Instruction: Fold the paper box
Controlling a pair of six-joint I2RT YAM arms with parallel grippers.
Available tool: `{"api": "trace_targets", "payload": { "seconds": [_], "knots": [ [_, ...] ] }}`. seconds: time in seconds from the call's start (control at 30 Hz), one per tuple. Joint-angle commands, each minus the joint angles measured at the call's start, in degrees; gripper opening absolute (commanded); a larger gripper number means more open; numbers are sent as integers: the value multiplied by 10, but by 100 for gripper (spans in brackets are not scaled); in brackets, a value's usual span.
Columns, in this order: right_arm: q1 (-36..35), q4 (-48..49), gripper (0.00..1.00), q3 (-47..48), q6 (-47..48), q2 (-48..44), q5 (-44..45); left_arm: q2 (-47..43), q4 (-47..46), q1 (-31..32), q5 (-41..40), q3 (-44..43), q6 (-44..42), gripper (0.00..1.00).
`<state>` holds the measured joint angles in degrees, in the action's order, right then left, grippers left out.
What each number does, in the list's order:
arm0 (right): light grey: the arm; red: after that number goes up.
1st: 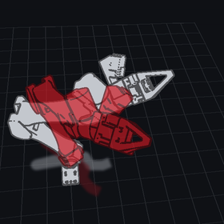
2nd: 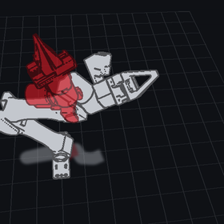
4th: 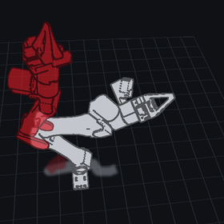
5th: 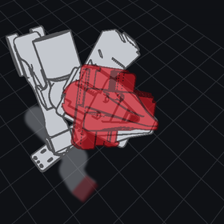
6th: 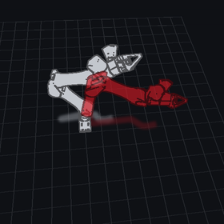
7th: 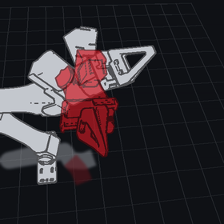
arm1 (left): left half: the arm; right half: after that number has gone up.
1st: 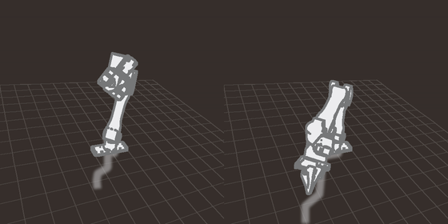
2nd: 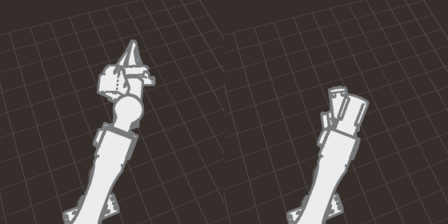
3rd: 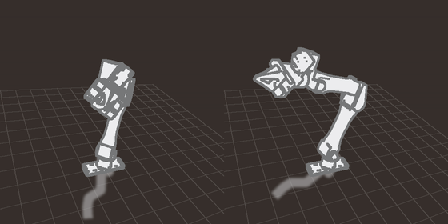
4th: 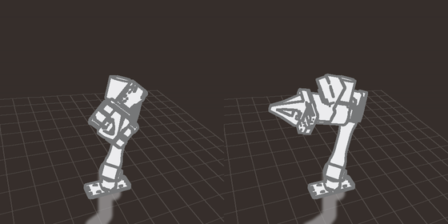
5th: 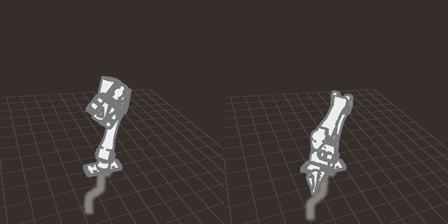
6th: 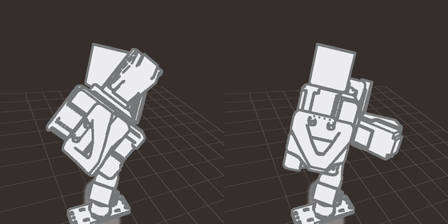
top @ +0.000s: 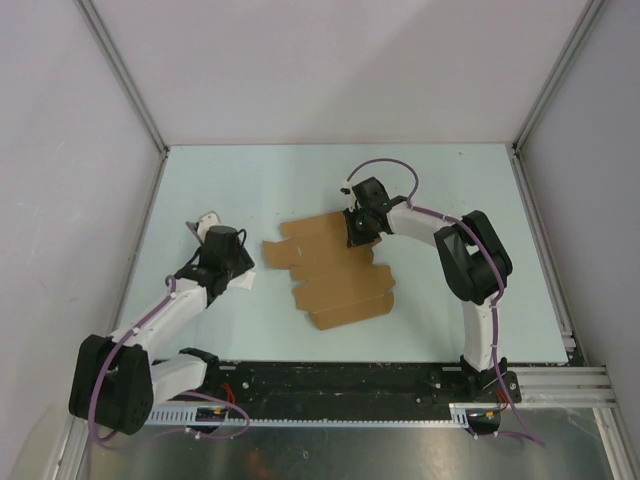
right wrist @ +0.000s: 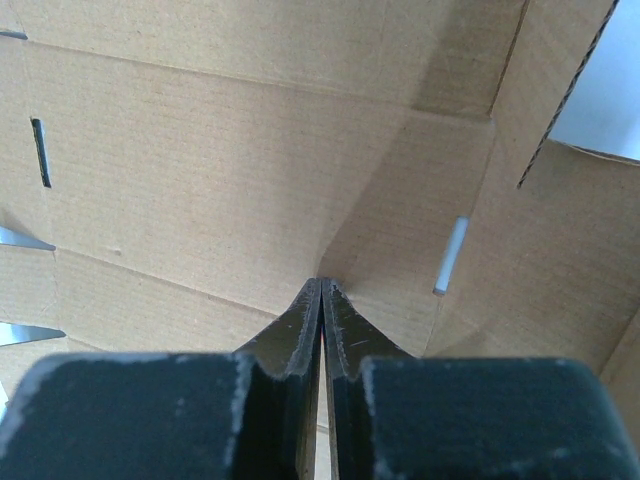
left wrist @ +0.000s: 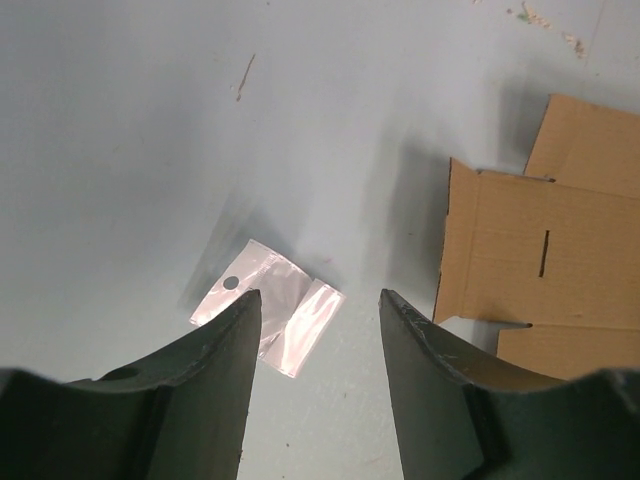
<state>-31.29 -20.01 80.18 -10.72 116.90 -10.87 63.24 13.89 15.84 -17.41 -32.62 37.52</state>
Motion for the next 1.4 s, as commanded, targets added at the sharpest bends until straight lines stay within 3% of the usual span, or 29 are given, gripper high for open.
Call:
{"api": "trace_targets", "payload": {
  "seconds": [0.0, 0.2, 0.4, 1.37],
  "knots": [
    [2, -36, 7, 6, 2, -15, 23, 12, -8, -9, -4, -10, 7, 56],
    [2, -38, 7, 6, 1, -14, 14, 37, -22, -11, 17, -20, 2, 56],
    [2, -36, 7, 7, 2, -14, 2, 118, -43, -11, 57, -45, 0, 54],
    [-11, -26, 6, -44, -36, -48, -3, 198, -184, 4, 213, -54, 1, 53]
  ]
}}
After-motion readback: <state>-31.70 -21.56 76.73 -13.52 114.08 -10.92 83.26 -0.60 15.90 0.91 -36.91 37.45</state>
